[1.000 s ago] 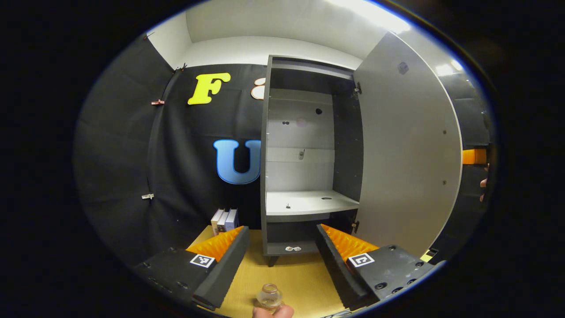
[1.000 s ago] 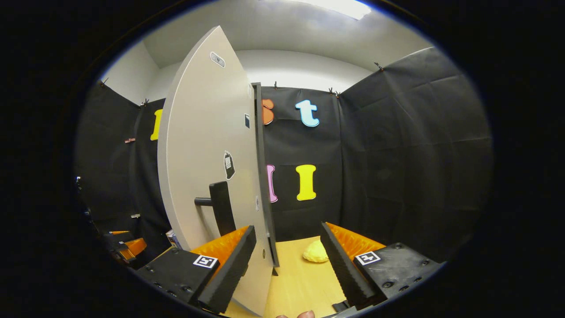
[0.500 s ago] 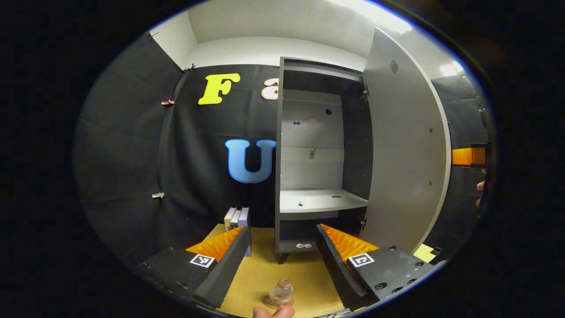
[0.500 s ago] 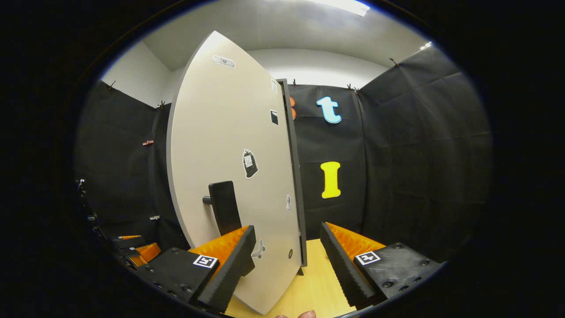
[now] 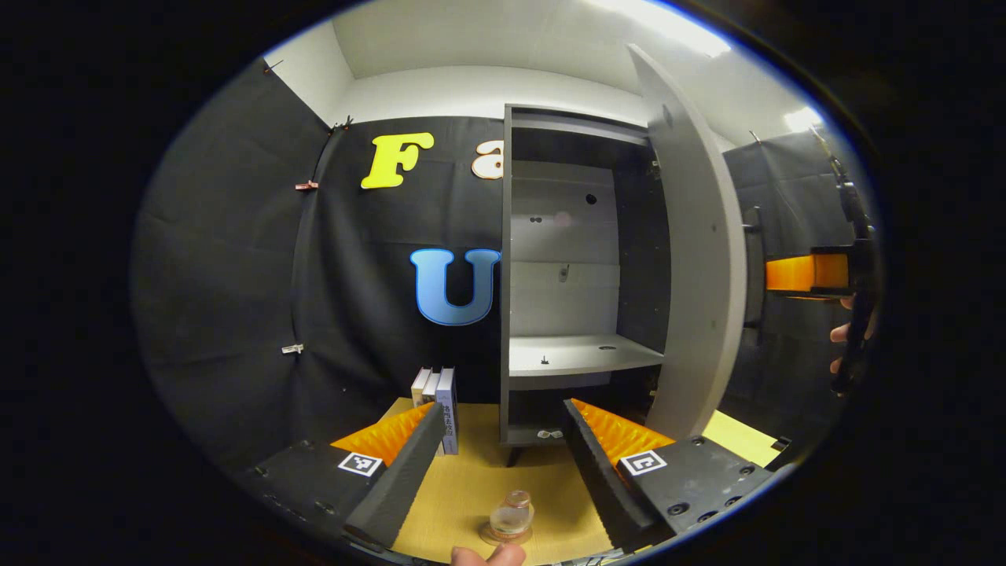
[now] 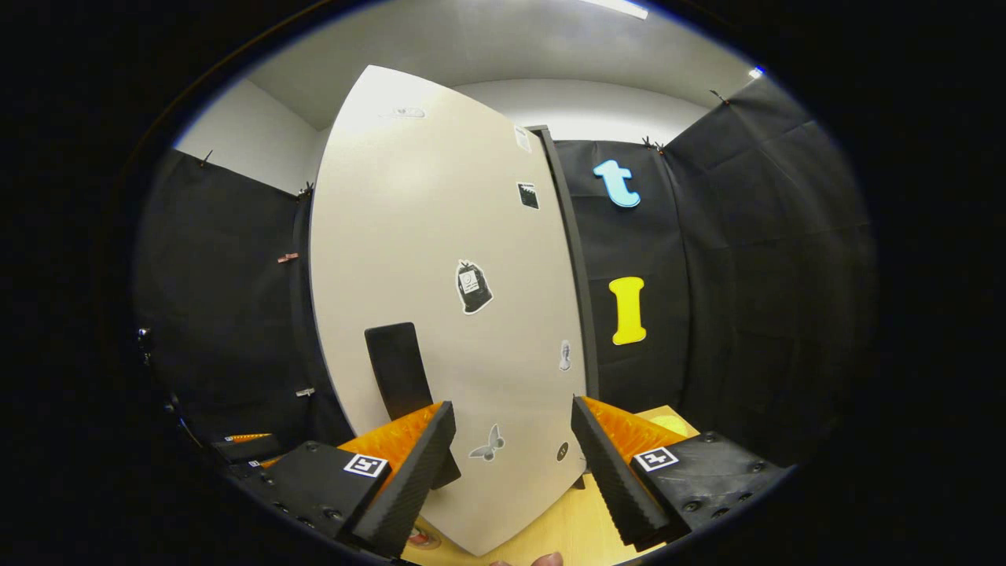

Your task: Open the cabinet door with the right hand, grasp the bottle in the cabinet with the left hand and place it on the coaster, then close the cabinet door with the right hand.

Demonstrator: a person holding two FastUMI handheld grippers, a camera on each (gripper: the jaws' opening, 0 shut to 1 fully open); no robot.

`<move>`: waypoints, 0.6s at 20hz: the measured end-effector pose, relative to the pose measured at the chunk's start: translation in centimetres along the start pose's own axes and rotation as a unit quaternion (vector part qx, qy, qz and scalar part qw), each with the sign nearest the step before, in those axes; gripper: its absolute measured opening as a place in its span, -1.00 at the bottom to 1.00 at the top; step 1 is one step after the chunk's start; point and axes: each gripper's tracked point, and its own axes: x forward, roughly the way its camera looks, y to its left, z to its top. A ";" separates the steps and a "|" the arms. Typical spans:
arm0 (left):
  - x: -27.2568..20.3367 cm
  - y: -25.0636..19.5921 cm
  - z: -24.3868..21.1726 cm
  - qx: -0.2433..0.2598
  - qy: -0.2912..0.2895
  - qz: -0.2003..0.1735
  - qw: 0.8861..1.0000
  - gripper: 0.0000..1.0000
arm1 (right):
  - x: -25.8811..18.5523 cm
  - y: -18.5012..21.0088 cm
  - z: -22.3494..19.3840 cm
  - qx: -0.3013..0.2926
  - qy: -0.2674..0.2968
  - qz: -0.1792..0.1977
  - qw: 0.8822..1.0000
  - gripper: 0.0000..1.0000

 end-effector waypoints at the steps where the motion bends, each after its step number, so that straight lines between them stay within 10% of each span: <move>1: -0.1 0.1 -0.1 0.002 0.001 0.001 1.000 0.88 | 0.6 0.6 -0.1 -0.002 0.001 0.007 1.000 0.95; 12: 0.0 -0.8 1.6 0.001 -0.009 0.005 1.000 0.88 | 2.0 0.5 -0.8 -0.016 0.022 0.054 0.998 0.95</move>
